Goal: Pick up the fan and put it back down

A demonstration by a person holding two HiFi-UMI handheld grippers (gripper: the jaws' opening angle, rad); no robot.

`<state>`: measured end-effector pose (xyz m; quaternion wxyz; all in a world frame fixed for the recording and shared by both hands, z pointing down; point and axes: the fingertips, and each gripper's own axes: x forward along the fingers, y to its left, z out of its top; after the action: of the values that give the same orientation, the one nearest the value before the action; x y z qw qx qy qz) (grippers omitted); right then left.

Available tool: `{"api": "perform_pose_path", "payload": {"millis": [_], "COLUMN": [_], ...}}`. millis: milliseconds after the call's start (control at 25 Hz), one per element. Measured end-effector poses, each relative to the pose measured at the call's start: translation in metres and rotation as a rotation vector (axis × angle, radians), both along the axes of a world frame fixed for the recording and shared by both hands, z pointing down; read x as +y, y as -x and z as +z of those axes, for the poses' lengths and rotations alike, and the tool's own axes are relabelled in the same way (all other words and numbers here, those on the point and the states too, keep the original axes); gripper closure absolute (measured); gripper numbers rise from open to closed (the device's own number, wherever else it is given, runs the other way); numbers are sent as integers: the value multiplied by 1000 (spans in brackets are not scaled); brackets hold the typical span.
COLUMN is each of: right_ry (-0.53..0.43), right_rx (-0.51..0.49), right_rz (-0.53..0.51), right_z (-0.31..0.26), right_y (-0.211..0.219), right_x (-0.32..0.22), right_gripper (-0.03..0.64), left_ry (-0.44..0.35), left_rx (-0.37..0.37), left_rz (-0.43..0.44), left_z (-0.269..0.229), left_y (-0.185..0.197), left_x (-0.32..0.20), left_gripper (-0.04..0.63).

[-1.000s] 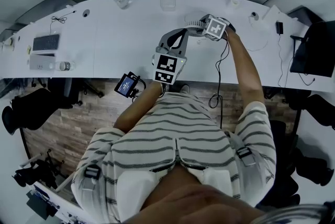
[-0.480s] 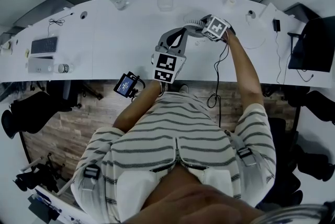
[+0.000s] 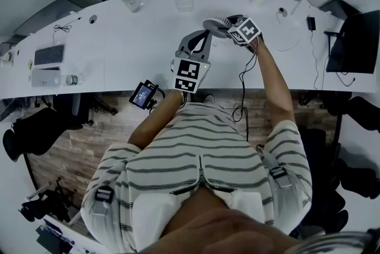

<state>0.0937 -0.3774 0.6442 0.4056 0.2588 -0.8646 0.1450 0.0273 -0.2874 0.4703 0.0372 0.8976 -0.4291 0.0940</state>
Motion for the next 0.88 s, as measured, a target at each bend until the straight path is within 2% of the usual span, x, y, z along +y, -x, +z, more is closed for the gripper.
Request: {"api": "perform_pose_path", "payload": {"millis": [280,640,880], "right_ry": [-37,-111,-146], "right_rx": [-124,-230,-351], "right_rz": [143,306,419], "right_z": [-19,-52,-79], "right_y": [7,12,15], "right_x": [4,9,13], "right_gripper": [387,388,388], "left_ry": [-3,-5,-8], "left_rx": [4,8,14], "left_rz": [9,11,7], "left_z": [-1,-2,-4], "left_y": [1,2,4], "left_x": [5,7,9], "left_gripper": [588,588,588]}}
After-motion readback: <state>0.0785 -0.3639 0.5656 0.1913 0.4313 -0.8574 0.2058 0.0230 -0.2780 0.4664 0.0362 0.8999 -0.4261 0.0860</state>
